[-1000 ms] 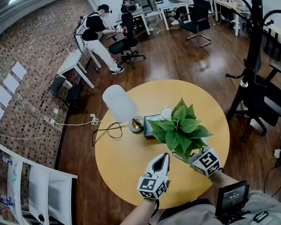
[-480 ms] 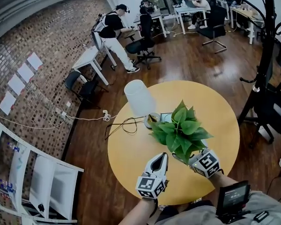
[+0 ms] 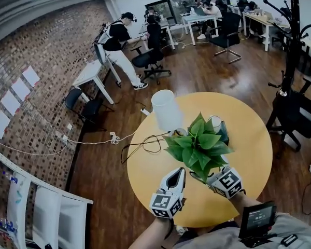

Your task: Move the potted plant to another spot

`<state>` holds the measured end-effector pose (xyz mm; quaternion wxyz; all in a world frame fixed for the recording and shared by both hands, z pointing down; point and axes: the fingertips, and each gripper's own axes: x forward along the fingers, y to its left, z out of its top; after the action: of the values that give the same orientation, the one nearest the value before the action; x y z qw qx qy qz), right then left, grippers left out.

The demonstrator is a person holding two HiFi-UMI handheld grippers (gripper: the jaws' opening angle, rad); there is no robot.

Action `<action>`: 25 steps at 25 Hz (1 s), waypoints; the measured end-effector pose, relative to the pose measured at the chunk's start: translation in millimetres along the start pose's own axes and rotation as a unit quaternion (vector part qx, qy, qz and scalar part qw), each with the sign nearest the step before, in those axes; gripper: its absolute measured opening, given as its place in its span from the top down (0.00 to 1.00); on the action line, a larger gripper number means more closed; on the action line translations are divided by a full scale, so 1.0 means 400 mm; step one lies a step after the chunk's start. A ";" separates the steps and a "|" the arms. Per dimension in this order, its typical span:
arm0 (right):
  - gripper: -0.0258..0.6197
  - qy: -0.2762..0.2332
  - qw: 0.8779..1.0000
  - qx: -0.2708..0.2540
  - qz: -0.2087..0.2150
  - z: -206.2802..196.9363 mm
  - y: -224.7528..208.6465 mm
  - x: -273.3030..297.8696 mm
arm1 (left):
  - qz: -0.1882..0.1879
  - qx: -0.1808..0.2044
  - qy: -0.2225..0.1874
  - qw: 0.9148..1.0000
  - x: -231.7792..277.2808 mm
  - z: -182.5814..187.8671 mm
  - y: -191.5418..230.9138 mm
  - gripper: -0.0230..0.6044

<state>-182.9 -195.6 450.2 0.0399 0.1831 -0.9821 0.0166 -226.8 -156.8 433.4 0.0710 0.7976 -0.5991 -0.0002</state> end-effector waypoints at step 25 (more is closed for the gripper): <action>0.25 0.039 0.996 0.033 -0.074 -0.090 0.147 0.196 | -0.092 -0.024 0.047 0.994 -0.088 -0.072 0.202 0.96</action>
<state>-274.4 -167.0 491.6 0.0734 0.2559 -0.9625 0.0531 -311.4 -141.7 468.1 0.1177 0.8467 -0.5186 0.0161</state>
